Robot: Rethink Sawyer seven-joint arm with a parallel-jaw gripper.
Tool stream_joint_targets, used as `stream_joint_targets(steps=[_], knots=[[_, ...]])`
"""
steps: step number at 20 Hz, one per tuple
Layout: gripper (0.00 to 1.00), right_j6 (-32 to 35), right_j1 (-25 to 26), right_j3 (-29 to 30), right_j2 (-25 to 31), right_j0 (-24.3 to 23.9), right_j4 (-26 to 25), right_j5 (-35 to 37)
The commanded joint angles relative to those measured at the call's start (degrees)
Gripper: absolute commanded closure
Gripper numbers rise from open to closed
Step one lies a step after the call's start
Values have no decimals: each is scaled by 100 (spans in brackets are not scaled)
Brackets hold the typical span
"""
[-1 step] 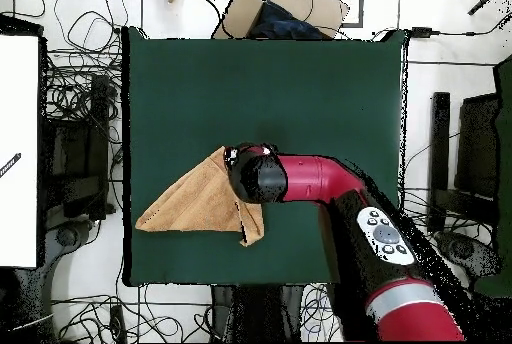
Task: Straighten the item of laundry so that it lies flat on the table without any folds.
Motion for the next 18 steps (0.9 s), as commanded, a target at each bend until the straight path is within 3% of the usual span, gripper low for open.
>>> stream_joint_targets(steps=[1,7,18], knots=[[0,507,404,-240,-195,222,-346,-312],[0,854,728,-30,-487,492,-363,-722],[0,768,991,-61,-643,650,-199,-814]])
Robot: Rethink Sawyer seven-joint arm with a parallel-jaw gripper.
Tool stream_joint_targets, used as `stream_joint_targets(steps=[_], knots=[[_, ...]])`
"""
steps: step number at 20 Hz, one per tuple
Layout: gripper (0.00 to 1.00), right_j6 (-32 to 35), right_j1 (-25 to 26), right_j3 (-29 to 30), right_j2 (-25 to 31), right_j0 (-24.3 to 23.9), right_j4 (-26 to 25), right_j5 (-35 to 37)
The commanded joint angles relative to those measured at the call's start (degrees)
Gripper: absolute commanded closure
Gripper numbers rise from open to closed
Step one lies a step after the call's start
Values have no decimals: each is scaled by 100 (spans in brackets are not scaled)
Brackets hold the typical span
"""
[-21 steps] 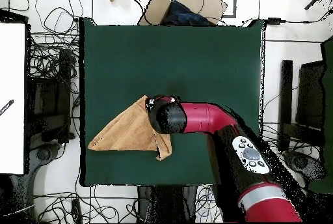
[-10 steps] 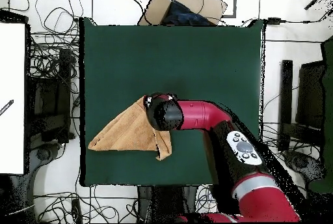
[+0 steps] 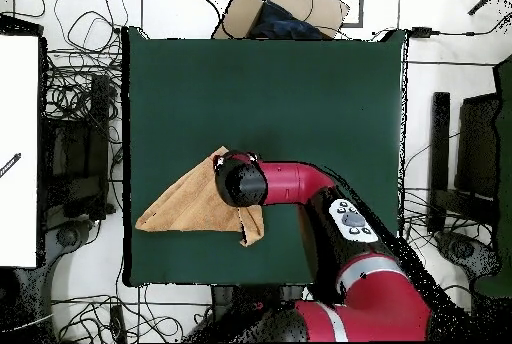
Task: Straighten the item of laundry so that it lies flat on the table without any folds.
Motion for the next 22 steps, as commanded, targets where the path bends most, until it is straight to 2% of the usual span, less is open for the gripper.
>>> stream_joint_targets(steps=[1,3,7,13,16,22], knots=[[0,813,296,99,-301,160,-209,-362],[0,947,256,97,-497,297,-257,-625],[0,856,517,-62,-486,258,-240,-738],[0,991,356,57,-690,383,-154,-1078],[0,907,-49,175,-818,438,-131,-828],[0,853,255,171,-766,382,-96,-789]])
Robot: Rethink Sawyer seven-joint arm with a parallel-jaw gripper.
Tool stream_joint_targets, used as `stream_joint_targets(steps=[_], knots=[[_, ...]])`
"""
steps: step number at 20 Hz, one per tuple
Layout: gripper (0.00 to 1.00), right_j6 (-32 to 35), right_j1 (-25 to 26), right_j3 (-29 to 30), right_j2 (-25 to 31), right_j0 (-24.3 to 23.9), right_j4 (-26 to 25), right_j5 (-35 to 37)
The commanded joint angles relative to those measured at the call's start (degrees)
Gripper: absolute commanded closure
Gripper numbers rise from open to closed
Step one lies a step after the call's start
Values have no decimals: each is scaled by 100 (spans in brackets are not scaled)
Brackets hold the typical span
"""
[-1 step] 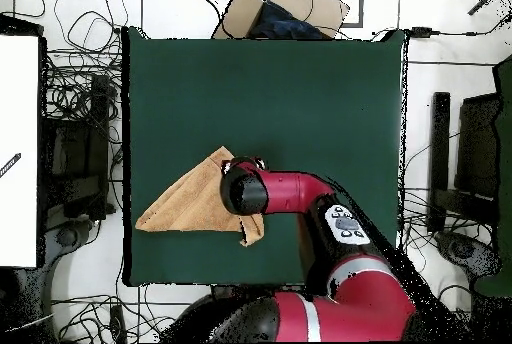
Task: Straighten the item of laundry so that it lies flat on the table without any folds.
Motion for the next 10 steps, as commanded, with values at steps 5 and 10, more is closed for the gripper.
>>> stream_joint_targets(steps=[5,10], knots=[[0,941,435,169,-290,215,-164,-487],[0,895,698,41,-294,223,-198,-719]])
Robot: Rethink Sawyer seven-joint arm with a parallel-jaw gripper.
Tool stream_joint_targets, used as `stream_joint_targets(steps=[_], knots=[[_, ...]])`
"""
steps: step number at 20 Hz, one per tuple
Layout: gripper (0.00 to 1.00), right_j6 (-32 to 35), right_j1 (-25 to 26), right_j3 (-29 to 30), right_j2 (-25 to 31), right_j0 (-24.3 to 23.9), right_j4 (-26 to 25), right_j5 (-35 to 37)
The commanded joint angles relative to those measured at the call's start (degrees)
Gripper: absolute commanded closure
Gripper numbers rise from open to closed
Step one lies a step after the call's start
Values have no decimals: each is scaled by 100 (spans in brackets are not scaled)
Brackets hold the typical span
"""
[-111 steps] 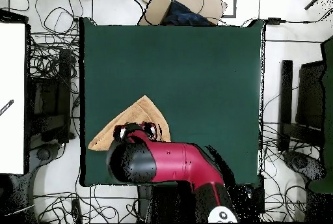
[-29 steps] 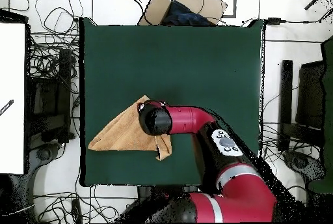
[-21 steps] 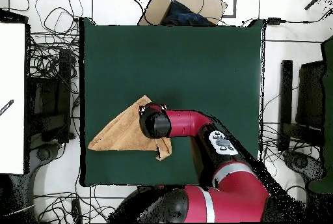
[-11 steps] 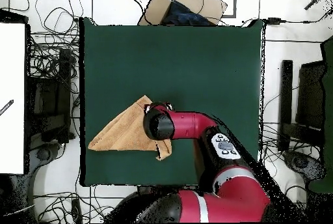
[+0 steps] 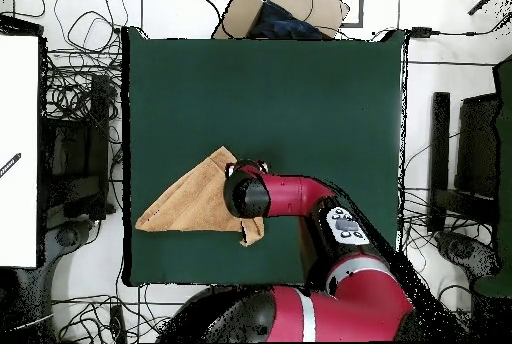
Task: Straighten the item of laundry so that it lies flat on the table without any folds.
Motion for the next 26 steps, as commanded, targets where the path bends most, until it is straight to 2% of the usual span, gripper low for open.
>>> stream_joint_targets(steps=[1,15,19,22,26], knots=[[0,892,575,31,-128,161,-184,-548],[0,1173,259,693,-443,488,64,-751],[0,1127,338,658,-397,479,84,-750],[0,1121,619,525,-354,466,81,-913],[0,1242,514,734,-435,530,113,-1034]])
